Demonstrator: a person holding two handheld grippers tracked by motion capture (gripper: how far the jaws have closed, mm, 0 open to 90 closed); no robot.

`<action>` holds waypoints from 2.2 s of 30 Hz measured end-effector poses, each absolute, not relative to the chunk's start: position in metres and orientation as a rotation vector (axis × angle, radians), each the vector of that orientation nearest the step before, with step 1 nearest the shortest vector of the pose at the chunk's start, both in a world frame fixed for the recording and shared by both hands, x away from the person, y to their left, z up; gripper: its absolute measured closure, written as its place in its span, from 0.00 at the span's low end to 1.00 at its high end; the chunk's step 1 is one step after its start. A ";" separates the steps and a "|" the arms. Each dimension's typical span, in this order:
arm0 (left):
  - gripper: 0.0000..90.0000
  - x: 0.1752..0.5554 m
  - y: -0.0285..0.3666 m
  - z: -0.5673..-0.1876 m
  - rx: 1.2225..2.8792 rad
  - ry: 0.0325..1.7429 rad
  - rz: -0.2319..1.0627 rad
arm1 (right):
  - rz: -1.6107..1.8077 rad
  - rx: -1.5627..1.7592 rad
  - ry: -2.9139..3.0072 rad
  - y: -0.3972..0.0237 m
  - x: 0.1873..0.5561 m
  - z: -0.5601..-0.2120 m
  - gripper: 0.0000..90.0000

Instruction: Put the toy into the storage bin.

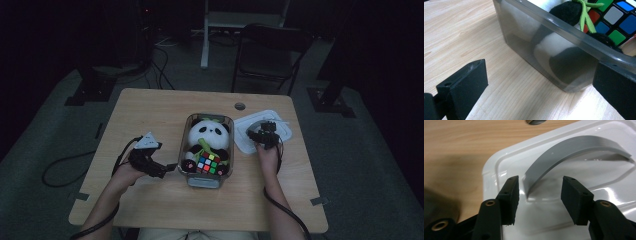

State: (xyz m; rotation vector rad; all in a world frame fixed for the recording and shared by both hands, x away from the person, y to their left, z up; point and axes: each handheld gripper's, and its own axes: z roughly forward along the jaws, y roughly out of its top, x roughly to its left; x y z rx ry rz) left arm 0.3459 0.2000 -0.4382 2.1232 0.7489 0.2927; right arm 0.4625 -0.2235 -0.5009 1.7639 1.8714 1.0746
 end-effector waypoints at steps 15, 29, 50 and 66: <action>0.00 0.344 0.200 -0.438 2.142 0.737 0.302 | 1.000 1.930 1.580 -0.201 0.481 -0.510 0.39; 0.01 0.343 0.200 -0.437 2.137 0.738 0.311 | 0.996 1.930 1.589 -0.194 0.487 -0.513 0.67; 0.01 0.342 0.200 -0.436 2.141 0.741 0.312 | 1.154 1.816 1.855 -0.245 0.438 -0.500 0.76; 0.01 0.342 0.199 -0.436 2.137 0.746 0.312 | 1.143 1.658 2.170 -0.249 0.422 -0.503 0.57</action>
